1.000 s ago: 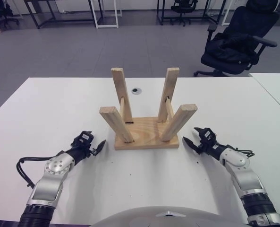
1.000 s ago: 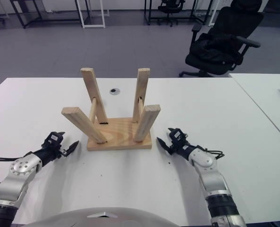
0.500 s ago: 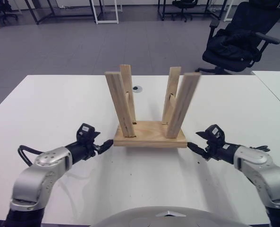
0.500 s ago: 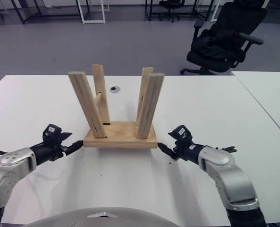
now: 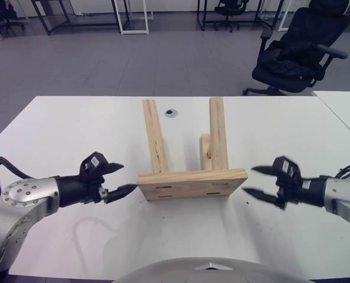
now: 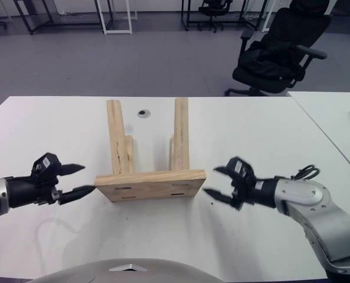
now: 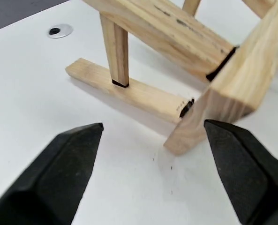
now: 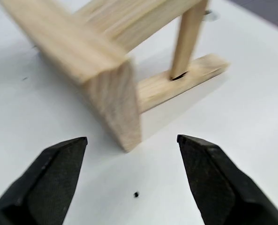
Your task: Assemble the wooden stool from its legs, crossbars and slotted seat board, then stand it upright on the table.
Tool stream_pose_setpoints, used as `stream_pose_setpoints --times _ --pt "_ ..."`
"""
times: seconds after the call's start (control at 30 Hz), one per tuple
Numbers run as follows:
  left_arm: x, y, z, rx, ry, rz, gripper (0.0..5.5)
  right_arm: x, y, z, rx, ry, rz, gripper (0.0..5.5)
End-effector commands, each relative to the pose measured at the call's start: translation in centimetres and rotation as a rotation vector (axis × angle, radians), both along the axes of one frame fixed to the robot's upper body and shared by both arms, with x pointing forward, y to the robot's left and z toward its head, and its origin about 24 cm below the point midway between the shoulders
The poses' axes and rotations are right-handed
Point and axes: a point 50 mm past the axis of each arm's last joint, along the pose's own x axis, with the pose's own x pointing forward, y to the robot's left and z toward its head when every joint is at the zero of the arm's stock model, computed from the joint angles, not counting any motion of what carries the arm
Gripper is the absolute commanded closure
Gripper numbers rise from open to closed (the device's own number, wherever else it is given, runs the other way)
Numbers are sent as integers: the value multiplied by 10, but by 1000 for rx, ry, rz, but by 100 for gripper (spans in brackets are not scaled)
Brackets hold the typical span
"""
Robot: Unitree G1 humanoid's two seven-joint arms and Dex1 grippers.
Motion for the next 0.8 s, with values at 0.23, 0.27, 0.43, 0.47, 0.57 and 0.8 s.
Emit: stream_pose_setpoints --times 0.23,0.27,0.43,0.47,0.57,0.8 --pt "23 -31 -14 -110 8 -302 178 48 24 -11 129 -63 293 189" --pt "26 -37 -16 -126 1 -324 201 50 28 -13 140 -56 310 210" --pt "38 -54 -12 -194 -57 -374 279 51 33 -16 142 -29 348 292" --pt "40 -54 -12 -195 -65 -374 305 51 33 -17 142 -28 349 320" --pt "39 -53 -14 -178 -52 -397 345 50 34 -17 152 -43 354 363" --pt "38 -42 -1 -152 -49 -448 395 56 45 7 288 -125 390 386"
